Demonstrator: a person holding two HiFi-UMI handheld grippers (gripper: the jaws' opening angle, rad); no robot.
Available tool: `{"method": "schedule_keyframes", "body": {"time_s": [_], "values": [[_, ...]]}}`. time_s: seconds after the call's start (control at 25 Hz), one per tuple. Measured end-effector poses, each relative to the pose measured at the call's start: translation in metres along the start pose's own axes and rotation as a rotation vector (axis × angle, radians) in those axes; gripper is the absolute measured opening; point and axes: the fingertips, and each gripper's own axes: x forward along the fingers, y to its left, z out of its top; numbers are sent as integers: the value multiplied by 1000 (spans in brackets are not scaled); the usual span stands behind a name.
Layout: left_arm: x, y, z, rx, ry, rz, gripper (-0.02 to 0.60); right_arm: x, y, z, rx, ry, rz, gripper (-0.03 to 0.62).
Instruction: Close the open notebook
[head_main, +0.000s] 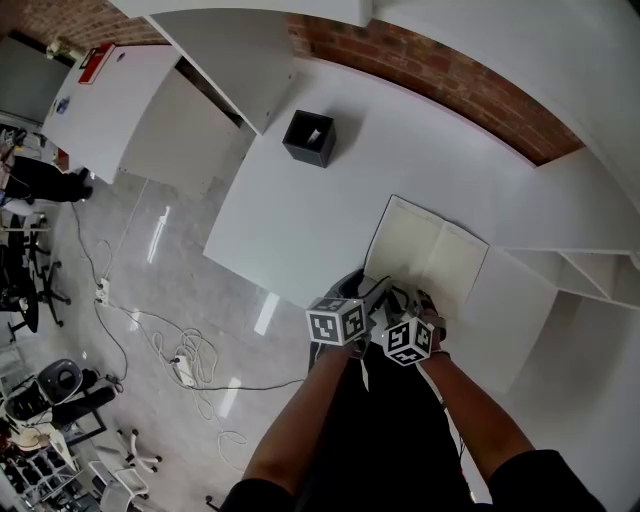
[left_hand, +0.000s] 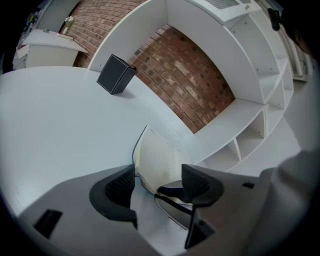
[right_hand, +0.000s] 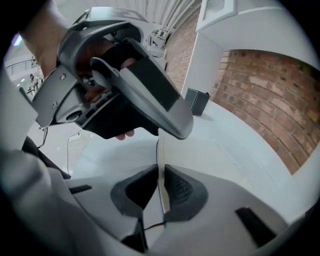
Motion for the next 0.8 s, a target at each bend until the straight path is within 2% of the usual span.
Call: {"method": "schedule_keyframes", "body": {"time_s": [0.52,0.8], "values": [[6,31,-7,-91,1,68,275,-4,-2,1,67,-42,43,35],[12,32,-6,-167,-10,32,244,-6,-2,1,93,-59,54,34]]}}
